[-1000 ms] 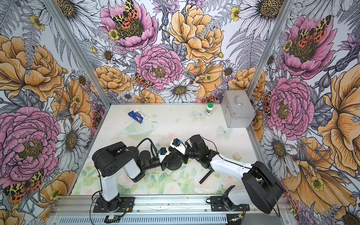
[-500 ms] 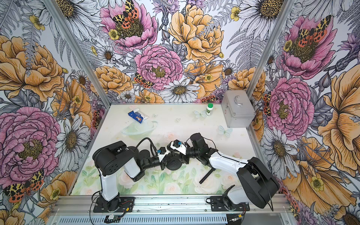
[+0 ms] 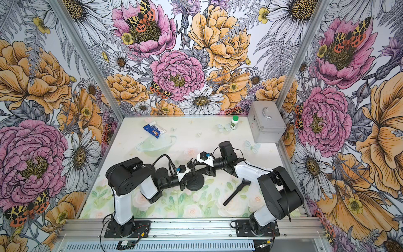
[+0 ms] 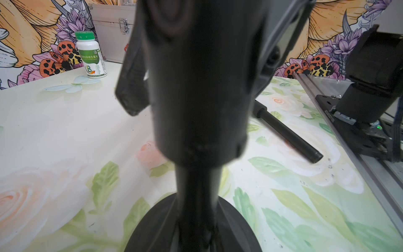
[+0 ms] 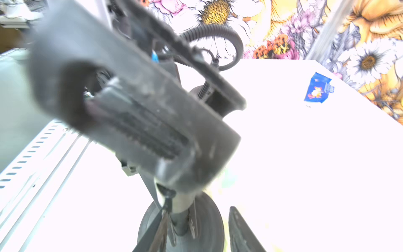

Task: Assemble a microphone stand
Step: Hold the microphone stand pole at the microphone stand base.

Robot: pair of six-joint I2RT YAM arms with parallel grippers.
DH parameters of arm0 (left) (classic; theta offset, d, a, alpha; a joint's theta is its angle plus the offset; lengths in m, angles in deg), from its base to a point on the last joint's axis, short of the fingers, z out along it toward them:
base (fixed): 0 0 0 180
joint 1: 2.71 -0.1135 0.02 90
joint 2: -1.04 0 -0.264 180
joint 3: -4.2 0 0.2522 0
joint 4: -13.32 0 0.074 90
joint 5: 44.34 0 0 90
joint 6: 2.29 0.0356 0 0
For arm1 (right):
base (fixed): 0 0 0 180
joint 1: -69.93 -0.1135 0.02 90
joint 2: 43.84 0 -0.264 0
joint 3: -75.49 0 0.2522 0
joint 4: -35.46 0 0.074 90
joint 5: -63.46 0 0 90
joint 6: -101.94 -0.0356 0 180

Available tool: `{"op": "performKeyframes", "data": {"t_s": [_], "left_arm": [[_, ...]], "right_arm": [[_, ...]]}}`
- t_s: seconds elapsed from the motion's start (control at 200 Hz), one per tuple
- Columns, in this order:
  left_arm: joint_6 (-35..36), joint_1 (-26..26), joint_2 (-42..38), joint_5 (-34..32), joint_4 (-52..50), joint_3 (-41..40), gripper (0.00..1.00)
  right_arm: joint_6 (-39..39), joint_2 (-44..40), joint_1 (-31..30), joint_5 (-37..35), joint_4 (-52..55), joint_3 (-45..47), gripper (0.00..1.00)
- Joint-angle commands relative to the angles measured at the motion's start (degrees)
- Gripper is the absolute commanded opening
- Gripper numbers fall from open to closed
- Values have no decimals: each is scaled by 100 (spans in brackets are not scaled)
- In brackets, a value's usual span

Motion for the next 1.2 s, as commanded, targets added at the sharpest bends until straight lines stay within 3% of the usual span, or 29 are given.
{"op": "performKeyframes", "data": {"t_s": [0.0,0.41,0.555,0.796,0.881,0.966,1.071,1.196], "left_arm": [[59,-85,98,75,1,36,23],[25,-74,161,31,2,97,22],[48,-59,175,-40,2,88,22],[41,-81,188,-76,3,96,25],[29,-85,163,-81,3,97,29],[9,-76,127,-107,7,78,30],[7,-84,114,-129,1,75,31],[-50,-103,117,-126,7,108,31]], "right_arm": [[116,138,-109,389,61,-208,44],[75,81,-229,566,70,-198,45],[34,169,-273,502,76,-304,40],[-239,176,-380,-165,-127,-250,16],[-727,40,-435,-553,-776,108,12],[-1600,-179,-501,-1303,-2130,747,11],[-2553,-443,-732,-3045,-3678,1650,8],[-2832,-759,-1247,-4772,-3647,2013,2]]}}
